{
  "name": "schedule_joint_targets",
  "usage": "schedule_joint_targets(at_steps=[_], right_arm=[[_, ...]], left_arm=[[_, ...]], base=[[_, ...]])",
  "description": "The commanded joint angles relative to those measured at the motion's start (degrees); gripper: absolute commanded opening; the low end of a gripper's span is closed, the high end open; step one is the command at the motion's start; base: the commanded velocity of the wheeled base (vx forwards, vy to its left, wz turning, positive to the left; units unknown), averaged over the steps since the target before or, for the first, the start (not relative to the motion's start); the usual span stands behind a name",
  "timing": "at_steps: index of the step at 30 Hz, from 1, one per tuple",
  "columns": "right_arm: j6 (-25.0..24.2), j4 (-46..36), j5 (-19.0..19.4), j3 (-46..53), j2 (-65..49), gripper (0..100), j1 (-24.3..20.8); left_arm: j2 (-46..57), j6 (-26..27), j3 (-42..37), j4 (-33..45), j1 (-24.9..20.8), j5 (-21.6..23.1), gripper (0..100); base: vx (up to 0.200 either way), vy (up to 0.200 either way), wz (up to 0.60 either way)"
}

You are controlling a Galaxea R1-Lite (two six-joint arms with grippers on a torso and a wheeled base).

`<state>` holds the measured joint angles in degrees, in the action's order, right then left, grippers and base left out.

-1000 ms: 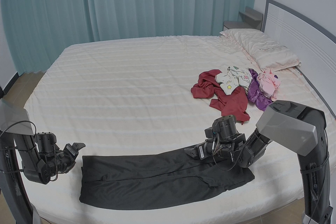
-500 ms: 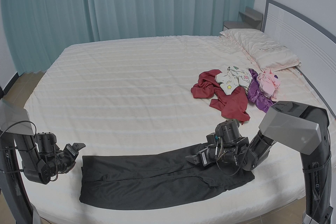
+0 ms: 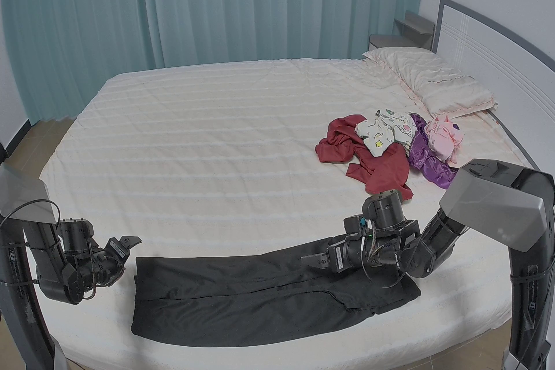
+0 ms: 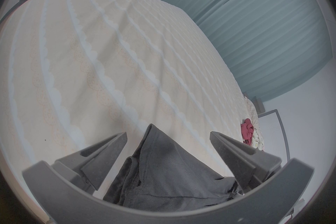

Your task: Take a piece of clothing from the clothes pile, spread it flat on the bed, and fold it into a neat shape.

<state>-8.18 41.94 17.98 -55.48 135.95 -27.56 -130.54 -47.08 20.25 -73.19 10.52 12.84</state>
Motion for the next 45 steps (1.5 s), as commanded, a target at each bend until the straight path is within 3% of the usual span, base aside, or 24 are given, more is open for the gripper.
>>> schedule_joint_targets(at_steps=[1, 10, 25, 26, 45], right_arm=[[-0.87, 0.08, 0.56, 0.28, -1.83, 100, 0.05], [-2.72, 0.6, 0.21, -1.21, -1.13, 100, 1.2], [0.01, 0.08, -2.34, -5.17, 4.59, 100, 2.34], [0.01, 0.08, -2.34, -5.08, 4.59, 0, 2.34], [3.52, 3.77, -5.94, -6.13, 5.38, 0, 1.81]], left_arm=[[-0.07, -0.03, -0.03, -0.02, 0.03, 0.0, 100], [-0.07, -0.03, 0.05, -0.02, 0.03, 0.0, 100], [-0.16, -0.03, 0.14, -0.02, 0.03, 0.0, 100], [-0.16, -0.03, 0.14, -0.02, 0.03, 0.0, 100], [-0.42, 0.06, 0.14, -0.02, 0.03, 0.0, 100]], base=[[0.0, 0.0, 0.0], [0.0, 0.0, 0.0], [0.0, 0.0, 0.0], [0.0, 0.0, 0.0], [0.0, 0.0, 0.0]])
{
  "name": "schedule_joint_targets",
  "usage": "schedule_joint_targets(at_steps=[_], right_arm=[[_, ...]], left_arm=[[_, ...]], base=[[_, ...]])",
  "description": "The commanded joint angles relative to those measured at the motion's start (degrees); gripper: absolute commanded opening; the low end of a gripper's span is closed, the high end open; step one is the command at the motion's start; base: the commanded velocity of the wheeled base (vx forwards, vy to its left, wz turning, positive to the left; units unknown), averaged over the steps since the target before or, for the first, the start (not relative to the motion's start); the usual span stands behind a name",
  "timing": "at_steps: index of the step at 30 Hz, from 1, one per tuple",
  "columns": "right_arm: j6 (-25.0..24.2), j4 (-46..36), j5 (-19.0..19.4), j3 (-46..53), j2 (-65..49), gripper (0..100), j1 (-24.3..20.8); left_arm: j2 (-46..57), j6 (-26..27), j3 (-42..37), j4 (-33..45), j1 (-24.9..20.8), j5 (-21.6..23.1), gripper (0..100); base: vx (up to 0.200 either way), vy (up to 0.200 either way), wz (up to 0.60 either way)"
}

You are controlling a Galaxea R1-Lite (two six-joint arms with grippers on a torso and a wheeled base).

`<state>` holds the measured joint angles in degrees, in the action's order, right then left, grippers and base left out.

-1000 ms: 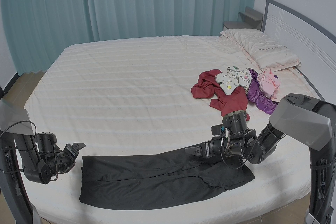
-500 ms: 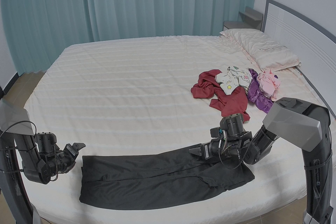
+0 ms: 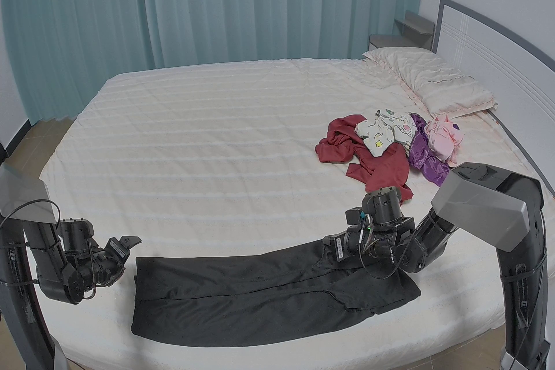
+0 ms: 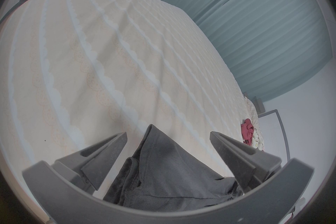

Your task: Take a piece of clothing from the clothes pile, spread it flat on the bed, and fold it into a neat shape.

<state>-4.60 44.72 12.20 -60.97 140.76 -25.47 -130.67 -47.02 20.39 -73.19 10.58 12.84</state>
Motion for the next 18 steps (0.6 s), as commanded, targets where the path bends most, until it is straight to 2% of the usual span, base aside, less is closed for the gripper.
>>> schedule_joint_targets(at_steps=[1, 7, 10, 11, 14, 18], right_arm=[[-0.15, 1.08, -0.34, -0.82, 0.74, 0, -0.46], [-0.24, 1.16, -1.22, -2.32, 2.76, 0, -1.78], [-0.33, 1.25, -3.15, -3.9, 4.08, 0, -2.22], [-0.33, 1.25, -3.41, -4.34, 4.17, 100, -2.22], [-0.85, 1.25, -3.59, -4.6, 4.17, 100, -2.48], [-4.02, 3.71, -3.68, -4.51, 3.64, 100, -2.83]], left_arm=[[-0.37, 0.0, 0.0, -0.02, -0.03, -0.09, 100], [-0.37, 0.0, 0.0, -0.02, -0.03, -0.27, 100], [-0.37, 0.0, 0.0, -0.02, -0.03, -0.27, 100], [-0.37, 0.0, 0.0, -0.02, -0.03, -0.27, 100], [-0.37, 0.0, 0.0, -0.11, -0.03, -0.27, 100], [-0.37, 0.0, 0.0, -0.02, -0.03, -0.27, 100]], base=[[0.0, 0.0, 0.0], [0.0, 0.0, 0.0], [0.0, 0.0, 0.0], [0.0, 0.0, 0.0], [0.0, 0.0, 0.0], [0.0, 0.0, 0.0]])
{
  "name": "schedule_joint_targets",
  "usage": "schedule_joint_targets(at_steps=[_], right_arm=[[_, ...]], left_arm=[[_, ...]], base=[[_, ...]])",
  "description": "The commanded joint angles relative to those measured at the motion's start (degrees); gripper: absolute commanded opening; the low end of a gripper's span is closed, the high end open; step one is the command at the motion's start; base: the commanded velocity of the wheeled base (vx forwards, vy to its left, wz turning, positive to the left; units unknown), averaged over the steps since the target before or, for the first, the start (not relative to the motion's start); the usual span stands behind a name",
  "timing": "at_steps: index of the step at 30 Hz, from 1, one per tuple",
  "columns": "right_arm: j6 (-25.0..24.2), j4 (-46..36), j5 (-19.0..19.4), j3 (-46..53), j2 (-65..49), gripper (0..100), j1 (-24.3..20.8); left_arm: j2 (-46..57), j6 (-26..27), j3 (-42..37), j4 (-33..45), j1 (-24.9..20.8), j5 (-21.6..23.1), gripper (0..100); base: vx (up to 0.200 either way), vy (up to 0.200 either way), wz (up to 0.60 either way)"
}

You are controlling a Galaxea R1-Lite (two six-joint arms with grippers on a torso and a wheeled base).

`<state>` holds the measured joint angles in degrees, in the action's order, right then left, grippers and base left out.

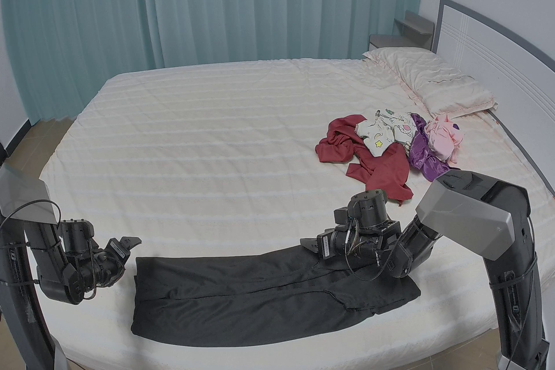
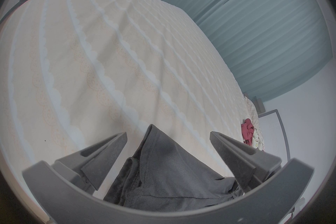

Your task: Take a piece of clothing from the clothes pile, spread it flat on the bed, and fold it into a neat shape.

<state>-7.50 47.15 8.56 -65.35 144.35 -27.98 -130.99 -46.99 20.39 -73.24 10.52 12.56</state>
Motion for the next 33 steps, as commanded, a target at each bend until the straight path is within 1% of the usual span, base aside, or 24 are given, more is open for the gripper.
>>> schedule_joint_targets(at_steps=[1, 3, 5, 8, 10, 13, 15, 17, 21, 26, 27, 33], right_arm=[[-1.91, 3.12, -0.38, -0.21, 0.14, 100, -0.24], [-2.79, 5.05, -1.53, -0.3, 0.06, 100, 0.2], [-4.9, 6.37, -3.28, -0.04, -0.65, 100, 0.38], [-7.8, 6.11, -4.43, 0.67, -2.05, 100, 0.56], [-8.59, 5.05, -4.43, 2.6, -3.46, 100, 0.73], [-8.5, 2.77, -3.55, 5.85, -5.31, 100, 0.56], [-8.5, -0.83, -1.88, 8.22, -6.89, 100, 0.12], [-8.5, -3.3, -1.35, 8.75, -7.5, 100, -0.06], [-8.59, -5.84, -1.26, 8.14, -7.5, 100, -0.67], [-8.76, -5.58, -1.17, 5.85, -6.01, 100, -1.82], [-8.94, -5.49, -1.26, 4.09, -4.69, 100, -2.08], [-8.94, -7.43, -1.44, 1.37, -1.17, 100, -3.05]], left_arm=[[-0.06, -0.03, 0.0, 0.03, 0.03, 0.01, 100], [-0.06, -0.03, 0.0, 0.03, 0.03, 0.01, 100], [-0.06, -0.03, 0.0, 0.03, 0.03, 0.01, 100], [-0.06, -0.03, 0.0, -0.06, 0.03, 0.01, 100], [-0.06, -0.03, 0.0, 0.03, 0.03, 0.01, 100], [-0.06, -0.03, 0.0, -0.06, 0.03, 0.01, 100], [-0.06, -0.03, 0.0, 0.03, 0.03, 0.01, 100], [-0.06, -0.03, 0.0, 0.03, 0.03, 0.01, 100], [-0.06, -0.03, 0.0, 0.03, 0.03, 0.01, 100], [-0.06, -0.03, 0.0, -0.06, 0.03, 0.01, 100], [-0.06, -0.03, 0.0, 0.03, 0.03, -0.08, 100], [-0.06, -0.03, 0.08, 0.03, 0.03, -0.34, 100]], base=[[0.0, 0.0, 0.0], [0.0, 0.0, 0.0], [0.0, 0.0, 0.0], [0.0, 0.0, 0.0], [0.0, 0.0, 0.0], [0.0, 0.0, 0.0], [0.0, 0.0, 0.0], [0.0, 0.0, 0.0], [0.0, 0.0, 0.0], [0.0, 0.0, 0.0], [0.0, 0.0, 0.0], [0.0, 0.0, 0.0]])
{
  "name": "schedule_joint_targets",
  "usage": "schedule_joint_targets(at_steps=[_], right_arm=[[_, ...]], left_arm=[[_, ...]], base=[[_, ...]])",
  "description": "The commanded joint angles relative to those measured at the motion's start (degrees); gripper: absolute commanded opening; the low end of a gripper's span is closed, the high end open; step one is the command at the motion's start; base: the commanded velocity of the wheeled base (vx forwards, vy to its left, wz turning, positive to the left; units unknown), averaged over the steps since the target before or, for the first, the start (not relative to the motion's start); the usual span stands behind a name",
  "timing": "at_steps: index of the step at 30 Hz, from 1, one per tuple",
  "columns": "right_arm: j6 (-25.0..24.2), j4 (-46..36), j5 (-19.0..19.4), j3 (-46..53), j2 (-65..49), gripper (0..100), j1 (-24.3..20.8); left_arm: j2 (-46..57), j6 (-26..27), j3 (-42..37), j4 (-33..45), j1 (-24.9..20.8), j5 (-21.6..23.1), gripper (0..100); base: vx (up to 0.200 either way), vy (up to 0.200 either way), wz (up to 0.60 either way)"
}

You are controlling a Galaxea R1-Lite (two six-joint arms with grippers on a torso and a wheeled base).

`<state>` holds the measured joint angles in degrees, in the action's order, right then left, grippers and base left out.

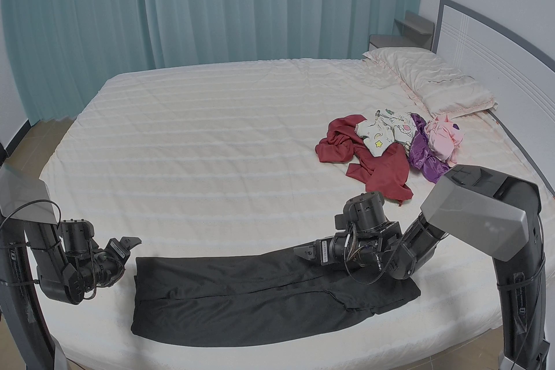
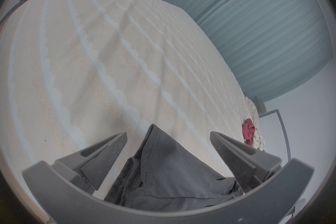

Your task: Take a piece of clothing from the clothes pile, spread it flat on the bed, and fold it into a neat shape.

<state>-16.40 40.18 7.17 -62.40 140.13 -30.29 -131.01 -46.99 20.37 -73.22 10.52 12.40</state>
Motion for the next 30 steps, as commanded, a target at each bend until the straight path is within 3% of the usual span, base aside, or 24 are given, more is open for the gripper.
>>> schedule_joint_targets(at_steps=[1, 9, 19, 25, 30], right_arm=[[-0.04, -0.19, -0.14, -1.76, 3.66, 100, -1.0], [-2.94, 4.91, -0.84, -3.16, 4.54, 100, -0.73], [-4.08, 7.72, -0.93, 3.25, -3.46, 100, 1.82], [-7.33, 10.09, -2.51, 9.58, -8.03, 100, 5.07], [-11.11, 11.85, -2.42, 22.76, -13.39, 100, 5.42]], left_arm=[[-0.12, -0.03, 0.11, 0.0, 0.03, -0.18, 100], [-0.12, 0.06, 0.11, -0.08, 0.03, -0.18, 100], [-0.12, -0.03, 0.2, -0.08, 0.03, -0.18, 100], [-0.03, -0.03, -0.07, 0.0, 0.03, -0.09, 100], [0.14, -0.03, -0.24, -0.08, 0.03, -0.09, 100]], base=[[0.0, 0.0, 0.0], [0.0, 0.0, 0.0], [0.0, 0.0, 0.0], [0.0, 0.0, 0.0], [0.0, 0.0, 0.0]])
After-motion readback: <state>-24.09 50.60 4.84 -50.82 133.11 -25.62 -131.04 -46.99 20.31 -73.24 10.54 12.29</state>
